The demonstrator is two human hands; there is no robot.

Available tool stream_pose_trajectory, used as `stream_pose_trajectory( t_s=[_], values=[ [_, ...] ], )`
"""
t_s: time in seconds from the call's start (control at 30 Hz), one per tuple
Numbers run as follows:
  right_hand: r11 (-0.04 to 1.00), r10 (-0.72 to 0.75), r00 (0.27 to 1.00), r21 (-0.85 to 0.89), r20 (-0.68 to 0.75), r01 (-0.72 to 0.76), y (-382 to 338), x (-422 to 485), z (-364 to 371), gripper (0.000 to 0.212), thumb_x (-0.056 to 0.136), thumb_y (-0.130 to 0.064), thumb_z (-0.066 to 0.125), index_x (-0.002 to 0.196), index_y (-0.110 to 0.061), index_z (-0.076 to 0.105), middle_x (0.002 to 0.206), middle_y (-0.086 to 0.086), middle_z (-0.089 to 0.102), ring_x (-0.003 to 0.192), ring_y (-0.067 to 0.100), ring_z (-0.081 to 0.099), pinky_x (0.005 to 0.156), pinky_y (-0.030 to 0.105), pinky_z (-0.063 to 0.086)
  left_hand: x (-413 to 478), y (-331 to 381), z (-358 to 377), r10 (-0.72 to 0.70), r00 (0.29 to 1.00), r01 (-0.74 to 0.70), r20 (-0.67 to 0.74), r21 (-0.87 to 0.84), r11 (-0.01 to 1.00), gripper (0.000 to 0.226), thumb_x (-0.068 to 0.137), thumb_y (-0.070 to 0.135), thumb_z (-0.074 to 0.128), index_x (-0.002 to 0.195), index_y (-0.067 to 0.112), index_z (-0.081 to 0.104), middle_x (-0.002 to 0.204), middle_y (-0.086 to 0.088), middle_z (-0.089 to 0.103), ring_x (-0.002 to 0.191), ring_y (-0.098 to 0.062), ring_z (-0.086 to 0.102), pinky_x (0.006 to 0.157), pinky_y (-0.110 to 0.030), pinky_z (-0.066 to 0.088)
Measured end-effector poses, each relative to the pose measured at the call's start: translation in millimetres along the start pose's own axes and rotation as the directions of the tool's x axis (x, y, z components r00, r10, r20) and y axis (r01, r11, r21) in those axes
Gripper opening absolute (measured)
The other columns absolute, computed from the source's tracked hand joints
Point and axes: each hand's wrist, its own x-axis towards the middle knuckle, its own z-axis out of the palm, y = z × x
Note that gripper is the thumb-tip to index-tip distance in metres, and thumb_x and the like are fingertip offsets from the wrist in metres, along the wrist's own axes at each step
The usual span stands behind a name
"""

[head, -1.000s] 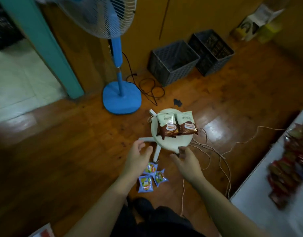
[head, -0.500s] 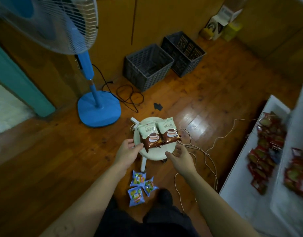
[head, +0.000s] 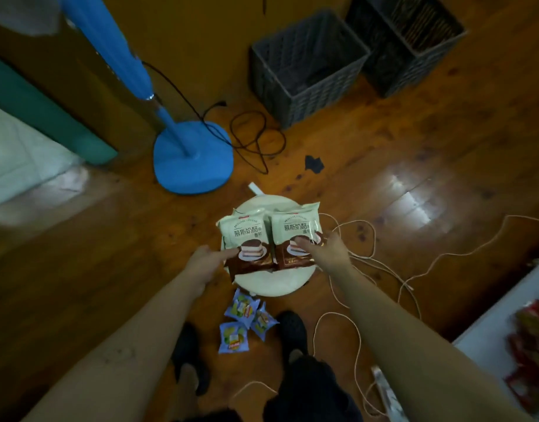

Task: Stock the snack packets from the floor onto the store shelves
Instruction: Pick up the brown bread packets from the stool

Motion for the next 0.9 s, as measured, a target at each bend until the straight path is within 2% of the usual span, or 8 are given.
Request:
stream_pose_trajectory(
  t_s=[0.07,0.17,0.23,0.3,0.4,0.6,0.8,0.9],
  values=[
    [1.000,-0.016,0.999,-0.017,0.043,0.016,13,45,3,0.114,0.037,-0.082,0.072,0.129,-0.017,0.051,0.127,0.005,0.058,0.119,0.027,0.056,0.095,0.049,0.051,19,4,22,-0.030,0.999,0.029,-0.018,-0.063,0.998,0.091,0.083,0.029,0.080,0.154,0.006,0.028,0.154,-0.011,0.042,0.129,-0.026,0.048,0.093,-0.038,0.044],
    [1.000,-0.009,0.995,0.029,0.100,0.006,12,70,0,0.113,0.051,-0.068,0.080,0.141,-0.012,0.038,0.142,0.010,0.046,0.130,0.030,0.045,0.104,0.050,0.044,53,6,44,-0.041,0.999,0.039,-0.024,-0.104,0.994,0.088,0.066,0.035,0.092,0.140,0.008,0.052,0.136,-0.010,0.063,0.111,-0.025,0.065,0.086,-0.039,0.057],
    [0.999,0.009,0.994,0.030,0.111,-0.013,21,87,-2,0.114,0.059,-0.060,0.082,0.147,-0.012,0.028,0.149,0.010,0.037,0.137,0.031,0.037,0.108,0.051,0.039,67,5,56,-0.008,0.999,0.004,-0.048,-0.099,0.995,0.050,0.075,0.021,0.087,0.119,0.011,0.065,0.116,-0.008,0.072,0.102,-0.025,0.069,0.091,-0.041,0.057],
    [1.000,0.024,0.990,0.015,0.137,-0.026,32,102,0,0.122,0.055,-0.064,0.082,0.150,-0.014,0.024,0.152,0.011,0.032,0.140,0.031,0.033,0.109,0.053,0.038,78,1,62,-0.016,0.997,0.007,-0.075,-0.111,0.994,0.033,0.081,0.012,0.080,0.111,0.012,0.066,0.107,-0.007,0.072,0.095,-0.025,0.069,0.082,-0.038,0.057],
    [0.999,0.038,0.984,0.029,0.175,-0.044,43,123,7,0.143,0.032,-0.077,0.076,0.150,-0.018,0.022,0.152,0.009,0.033,0.138,0.031,0.036,0.104,0.054,0.042,94,-4,63,-0.019,0.997,0.008,-0.075,-0.149,0.989,0.058,0.072,0.016,0.087,0.124,0.011,0.062,0.117,-0.009,0.073,0.097,-0.025,0.073,0.073,-0.036,0.060],
    [0.998,-0.037,0.977,0.056,0.209,0.025,48,154,28,0.143,0.024,-0.079,0.079,0.145,-0.025,0.027,0.142,0.001,0.046,0.131,0.025,0.046,0.104,0.050,0.045,123,-12,61,0.076,0.997,-0.078,-0.018,-0.127,0.989,0.111,0.031,0.042,0.102,0.131,0.023,0.060,0.116,-0.001,0.075,0.106,-0.022,0.072,0.096,-0.048,0.056],
    [0.999,-0.002,0.983,0.035,0.182,-0.004,60,173,44,0.152,0.015,-0.082,0.078,0.145,-0.030,0.020,0.145,0.003,0.041,0.133,0.028,0.043,0.104,0.053,0.043,133,-15,76,0.154,0.987,-0.160,-0.054,-0.124,0.979,0.092,0.050,0.034,0.096,0.132,0.022,0.056,0.116,0.003,0.073,0.105,-0.018,0.071,0.086,-0.034,0.057],
    [0.999,-0.005,0.987,0.036,0.159,-0.001,63,183,51,0.150,0.013,-0.081,0.079,0.143,-0.034,0.020,0.142,0.003,0.044,0.130,0.029,0.045,0.104,0.051,0.043,144,-21,79,0.174,0.983,-0.183,-0.064,-0.158,0.970,0.084,0.059,0.029,0.096,0.132,0.024,0.055,0.117,0.002,0.073,0.104,-0.019,0.071,0.092,-0.039,0.057]
  ],
)
